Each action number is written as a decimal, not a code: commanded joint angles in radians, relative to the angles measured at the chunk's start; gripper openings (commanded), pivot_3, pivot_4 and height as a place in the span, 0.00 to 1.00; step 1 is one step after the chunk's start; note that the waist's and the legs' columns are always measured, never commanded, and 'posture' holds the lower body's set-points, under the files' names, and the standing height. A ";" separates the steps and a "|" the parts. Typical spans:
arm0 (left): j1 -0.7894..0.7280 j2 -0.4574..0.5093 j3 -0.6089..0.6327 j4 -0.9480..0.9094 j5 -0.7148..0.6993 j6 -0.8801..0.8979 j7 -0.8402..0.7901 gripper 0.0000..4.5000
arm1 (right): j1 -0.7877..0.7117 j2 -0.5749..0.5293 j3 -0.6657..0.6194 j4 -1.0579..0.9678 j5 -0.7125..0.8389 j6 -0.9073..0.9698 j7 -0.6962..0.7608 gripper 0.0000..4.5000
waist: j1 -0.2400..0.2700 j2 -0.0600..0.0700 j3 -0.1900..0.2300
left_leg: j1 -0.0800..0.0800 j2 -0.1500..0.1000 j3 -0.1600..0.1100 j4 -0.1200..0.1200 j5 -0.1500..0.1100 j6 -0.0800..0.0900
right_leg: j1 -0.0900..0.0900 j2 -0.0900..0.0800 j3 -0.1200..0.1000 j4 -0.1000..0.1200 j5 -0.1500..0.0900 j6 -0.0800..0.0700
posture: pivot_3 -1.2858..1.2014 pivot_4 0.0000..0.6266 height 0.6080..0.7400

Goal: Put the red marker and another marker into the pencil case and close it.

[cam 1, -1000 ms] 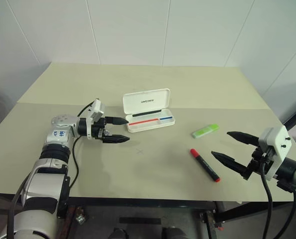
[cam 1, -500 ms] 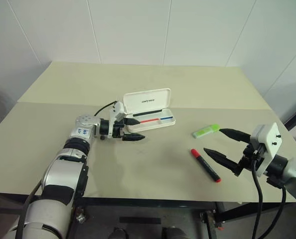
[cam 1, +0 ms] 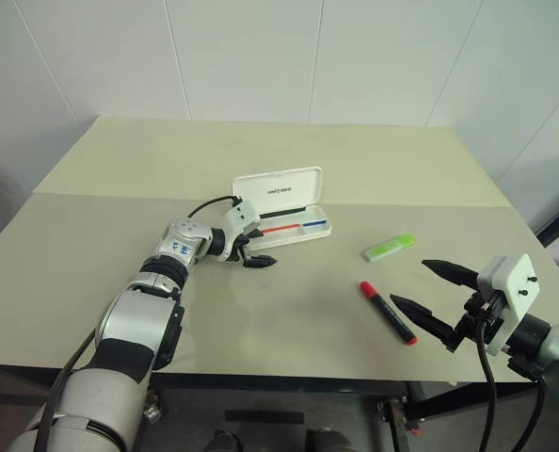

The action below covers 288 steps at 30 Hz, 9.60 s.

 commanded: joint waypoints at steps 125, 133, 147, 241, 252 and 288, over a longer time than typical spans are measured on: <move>0.623 0.339 0.326 -0.974 -0.836 0.270 -0.635 1.00 | -0.175 0.156 0.242 0.319 -0.257 -0.103 -0.008 0.14 | -0.010 0.000 0.000 | 0.004 0.002 0.001 0.001 0.000 0.000 | 0.002 -0.002 -0.001 0.004 -0.001 -0.002 | 0.52 0.24 1.00; 0.619 0.352 0.331 -0.929 -0.815 0.263 -0.659 1.00 | -0.358 0.011 0.332 0.266 -0.222 -0.048 0.147 0.14 | -0.014 0.000 0.000 | 0.004 0.002 0.001 0.000 0.000 0.000 | 0.002 -0.002 -0.001 0.003 -0.001 -0.002 | 0.52 0.24 1.00; 0.607 0.412 0.309 -0.782 -0.744 0.132 -0.698 1.00 | -0.846 0.152 0.750 0.747 -0.669 -0.421 0.163 0.14 | -0.031 0.000 0.000 | 0.002 0.002 0.002 -0.001 0.000 0.000 | -0.002 -0.003 -0.002 0.004 -0.002 -0.004 | 0.52 0.24 1.00; 0.676 0.336 0.297 -0.903 -0.755 0.139 -0.634 1.00 | -0.933 -0.037 0.549 1.186 -0.789 -0.649 0.200 1.00 | -0.055 0.001 0.000 | -0.010 0.002 0.000 0.007 0.003 -0.001 | -0.016 -0.003 -0.002 0.017 -0.002 -0.004 | 0.52 0.24 1.00; 0.721 0.338 0.310 -0.957 -0.766 0.162 -0.616 1.00 | -0.860 0.176 0.291 0.834 -0.686 -0.073 -0.218 1.00 | -0.054 0.001 0.001 | -0.010 0.004 -0.002 0.007 0.003 -0.001 | -0.017 -0.004 -0.002 0.018 -0.002 -0.004 | 0.52 0.24 1.00; 0.712 0.347 0.311 -0.970 -0.775 0.186 -0.636 1.00 | -1.018 0.810 0.035 0.921 -0.639 0.088 -1.153 1.00 | -0.079 0.002 0.000 | -0.011 0.003 -0.002 -0.002 0.005 -0.002 | -0.021 -0.006 -0.001 0.015 -0.002 -0.004 | 0.52 0.24 1.00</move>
